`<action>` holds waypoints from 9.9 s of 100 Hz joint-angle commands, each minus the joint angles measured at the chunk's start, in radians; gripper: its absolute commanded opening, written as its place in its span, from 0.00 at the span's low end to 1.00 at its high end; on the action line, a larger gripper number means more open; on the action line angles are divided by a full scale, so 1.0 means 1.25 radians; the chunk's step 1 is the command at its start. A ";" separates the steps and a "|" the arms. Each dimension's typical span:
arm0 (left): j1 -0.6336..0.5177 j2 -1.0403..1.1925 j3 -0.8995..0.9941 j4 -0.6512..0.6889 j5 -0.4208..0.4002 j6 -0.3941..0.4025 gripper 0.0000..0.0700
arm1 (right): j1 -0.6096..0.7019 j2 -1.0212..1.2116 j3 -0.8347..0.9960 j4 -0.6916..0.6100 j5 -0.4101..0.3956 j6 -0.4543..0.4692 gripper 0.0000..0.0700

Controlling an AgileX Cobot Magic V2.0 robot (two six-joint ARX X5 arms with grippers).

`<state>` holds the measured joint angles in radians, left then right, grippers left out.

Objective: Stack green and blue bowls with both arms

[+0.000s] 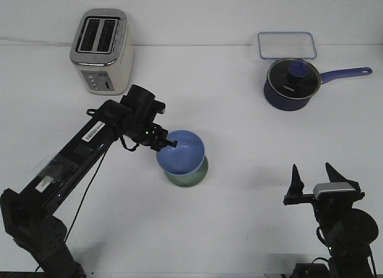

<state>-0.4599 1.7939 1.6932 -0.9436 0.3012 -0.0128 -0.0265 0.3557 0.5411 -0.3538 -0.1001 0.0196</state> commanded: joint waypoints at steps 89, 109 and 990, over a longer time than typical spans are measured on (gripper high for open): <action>-0.031 0.067 0.013 0.002 0.002 0.019 0.04 | 0.001 -0.001 0.001 0.008 0.003 0.002 0.82; -0.031 0.067 0.013 0.002 0.002 0.018 0.43 | 0.001 -0.001 0.001 0.008 0.003 0.002 0.82; 0.340 -1.433 -1.343 0.941 -0.229 -0.066 0.01 | 0.000 -0.284 -0.423 0.431 -0.001 0.008 0.00</action>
<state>-0.0364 0.0044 0.0334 0.2211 0.0162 -0.0933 -0.0265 0.0013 0.0147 0.1722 -0.1024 0.0231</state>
